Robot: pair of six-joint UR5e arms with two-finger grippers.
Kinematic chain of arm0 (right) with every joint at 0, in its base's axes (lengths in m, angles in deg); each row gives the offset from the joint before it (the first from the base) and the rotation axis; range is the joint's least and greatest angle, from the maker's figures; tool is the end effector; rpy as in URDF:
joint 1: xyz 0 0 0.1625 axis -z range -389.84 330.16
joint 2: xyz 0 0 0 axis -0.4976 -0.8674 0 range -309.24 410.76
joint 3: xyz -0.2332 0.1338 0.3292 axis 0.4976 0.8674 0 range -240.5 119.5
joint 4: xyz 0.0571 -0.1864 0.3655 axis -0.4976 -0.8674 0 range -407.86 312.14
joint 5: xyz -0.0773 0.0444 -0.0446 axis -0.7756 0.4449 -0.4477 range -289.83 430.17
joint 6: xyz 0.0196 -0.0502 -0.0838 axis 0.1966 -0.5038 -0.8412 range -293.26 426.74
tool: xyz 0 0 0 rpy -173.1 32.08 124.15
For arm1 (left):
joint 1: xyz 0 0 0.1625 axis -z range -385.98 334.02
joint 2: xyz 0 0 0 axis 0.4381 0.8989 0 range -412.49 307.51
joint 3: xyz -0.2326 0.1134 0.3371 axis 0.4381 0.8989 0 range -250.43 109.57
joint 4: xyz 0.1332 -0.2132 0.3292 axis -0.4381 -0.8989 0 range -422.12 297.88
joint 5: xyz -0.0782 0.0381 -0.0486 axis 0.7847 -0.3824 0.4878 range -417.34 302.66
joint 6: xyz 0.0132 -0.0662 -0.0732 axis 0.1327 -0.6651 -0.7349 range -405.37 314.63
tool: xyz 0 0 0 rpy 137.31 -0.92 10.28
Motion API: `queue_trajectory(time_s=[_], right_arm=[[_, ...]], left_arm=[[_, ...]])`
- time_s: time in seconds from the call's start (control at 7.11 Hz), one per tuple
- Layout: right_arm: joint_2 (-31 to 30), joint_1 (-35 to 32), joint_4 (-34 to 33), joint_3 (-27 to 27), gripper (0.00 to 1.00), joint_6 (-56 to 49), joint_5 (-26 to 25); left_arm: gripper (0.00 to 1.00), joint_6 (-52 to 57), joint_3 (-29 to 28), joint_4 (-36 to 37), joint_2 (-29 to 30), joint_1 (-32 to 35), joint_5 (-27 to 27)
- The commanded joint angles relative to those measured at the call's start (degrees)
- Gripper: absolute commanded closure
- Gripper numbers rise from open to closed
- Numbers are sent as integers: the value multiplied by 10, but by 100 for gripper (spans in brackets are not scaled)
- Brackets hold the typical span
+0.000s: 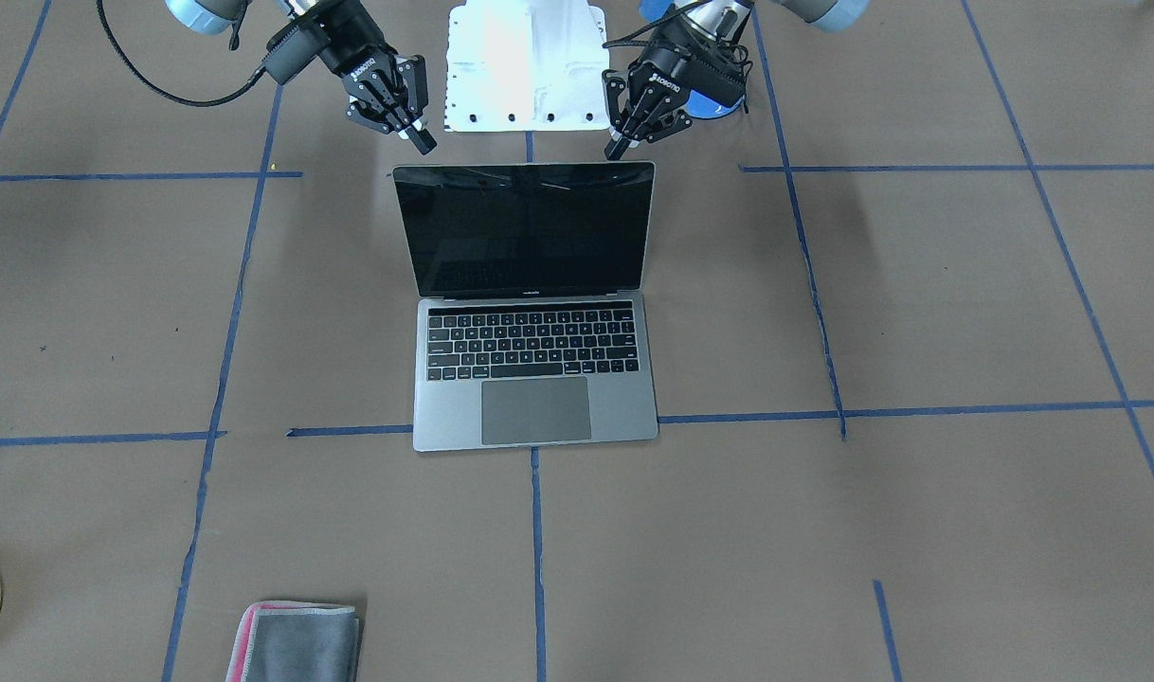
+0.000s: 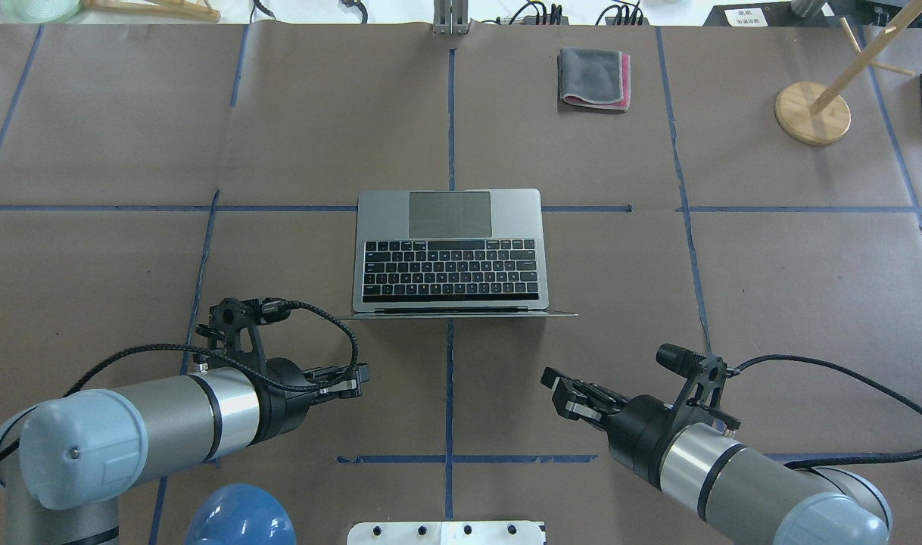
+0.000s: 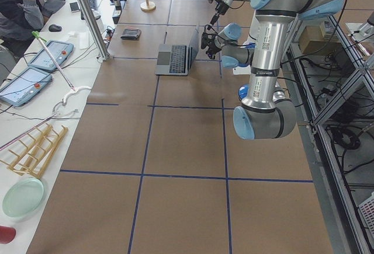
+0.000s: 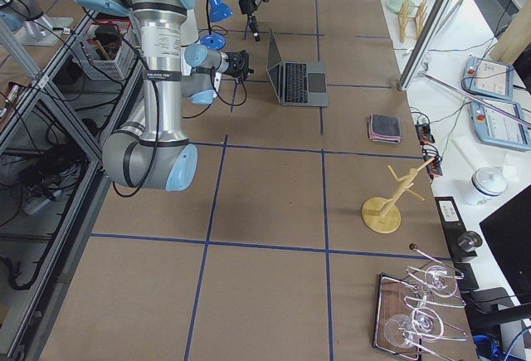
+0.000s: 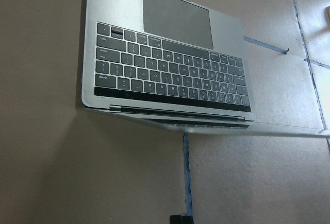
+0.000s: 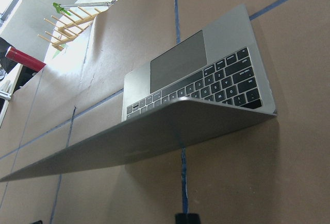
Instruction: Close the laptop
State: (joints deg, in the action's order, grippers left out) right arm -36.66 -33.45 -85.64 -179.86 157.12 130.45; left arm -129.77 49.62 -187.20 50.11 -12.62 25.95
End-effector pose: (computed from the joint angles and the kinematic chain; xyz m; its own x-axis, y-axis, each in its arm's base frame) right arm -0.4359 -0.2105 0.2893 0.0979 0.0121 0.9951 -0.5476 0.8356 0.0438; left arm 0.4519 -0.2563 0.2351 0.2390 0.0427 -0.9701 0.3190 0.9401 0.1200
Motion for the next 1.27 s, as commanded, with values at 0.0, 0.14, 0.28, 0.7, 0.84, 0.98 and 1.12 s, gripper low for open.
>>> queue_trajectory(time_s=[0.0, 0.14, 0.28, 0.7, 0.84, 0.98, 1.12], right_arm=[[23, -23, -42, 1, 100, 1, 1], [23, -31, -44, 1, 100, 3, 3], [23, -37, -45, 3, 100, 3, 4], [23, -43, -49, 4, 100, 3, 5], [23, -44, -49, 4, 100, 3, 5], [23, -44, -49, 4, 100, 3, 6], [23, -44, -49, 4, 100, 3, 6]], left_arm=[[100, -2, 1, 4, 4, 0, -1], [100, -3, 0, 4, 4, 0, -1], [100, -6, 0, 4, 4, 0, -4], [100, -10, -2, 4, 3, 2, -4], [100, -10, -1, 4, 4, 6, -4], [100, -10, -1, 4, 3, 11, -4], [100, -10, -1, 4, 4, 24, -3]])
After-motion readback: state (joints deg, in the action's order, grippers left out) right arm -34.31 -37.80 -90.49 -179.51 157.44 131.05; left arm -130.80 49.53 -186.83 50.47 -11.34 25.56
